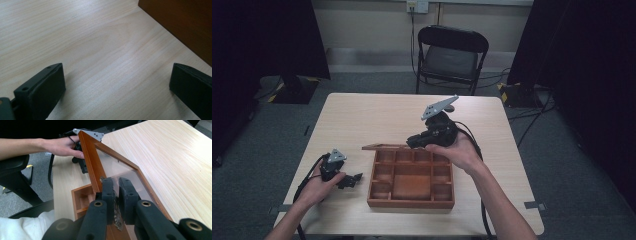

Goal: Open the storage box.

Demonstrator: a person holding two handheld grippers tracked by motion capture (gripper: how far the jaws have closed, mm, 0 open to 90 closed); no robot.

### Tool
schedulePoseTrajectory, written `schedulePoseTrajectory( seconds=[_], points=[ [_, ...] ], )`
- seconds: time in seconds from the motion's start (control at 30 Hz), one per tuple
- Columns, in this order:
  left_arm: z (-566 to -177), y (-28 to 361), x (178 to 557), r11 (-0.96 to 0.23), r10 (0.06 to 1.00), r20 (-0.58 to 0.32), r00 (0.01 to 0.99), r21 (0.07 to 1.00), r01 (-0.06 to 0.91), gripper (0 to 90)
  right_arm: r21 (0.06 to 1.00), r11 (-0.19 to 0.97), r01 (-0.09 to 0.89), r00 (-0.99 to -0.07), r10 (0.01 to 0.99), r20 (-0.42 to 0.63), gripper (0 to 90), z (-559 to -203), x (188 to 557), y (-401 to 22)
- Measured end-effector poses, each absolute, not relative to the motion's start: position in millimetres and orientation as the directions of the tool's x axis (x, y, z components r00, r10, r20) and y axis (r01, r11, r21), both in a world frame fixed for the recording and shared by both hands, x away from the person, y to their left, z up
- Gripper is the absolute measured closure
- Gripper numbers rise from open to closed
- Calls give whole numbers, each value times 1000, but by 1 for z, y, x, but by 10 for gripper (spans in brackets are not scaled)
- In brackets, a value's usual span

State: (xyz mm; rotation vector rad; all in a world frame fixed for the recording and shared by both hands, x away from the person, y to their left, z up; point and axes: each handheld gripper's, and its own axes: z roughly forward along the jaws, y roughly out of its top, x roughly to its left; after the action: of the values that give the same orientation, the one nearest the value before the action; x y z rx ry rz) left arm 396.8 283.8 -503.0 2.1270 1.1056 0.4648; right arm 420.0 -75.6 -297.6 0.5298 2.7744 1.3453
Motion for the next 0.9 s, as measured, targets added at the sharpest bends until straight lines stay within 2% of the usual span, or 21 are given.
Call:
schedulePoseTrajectory(
  seconds=[0.9],
  points=[
    [-503,284,397,-405,818,4,575,713,572,0,767,569,297,-942,304,139,837,-298,421,-76]
  ],
)
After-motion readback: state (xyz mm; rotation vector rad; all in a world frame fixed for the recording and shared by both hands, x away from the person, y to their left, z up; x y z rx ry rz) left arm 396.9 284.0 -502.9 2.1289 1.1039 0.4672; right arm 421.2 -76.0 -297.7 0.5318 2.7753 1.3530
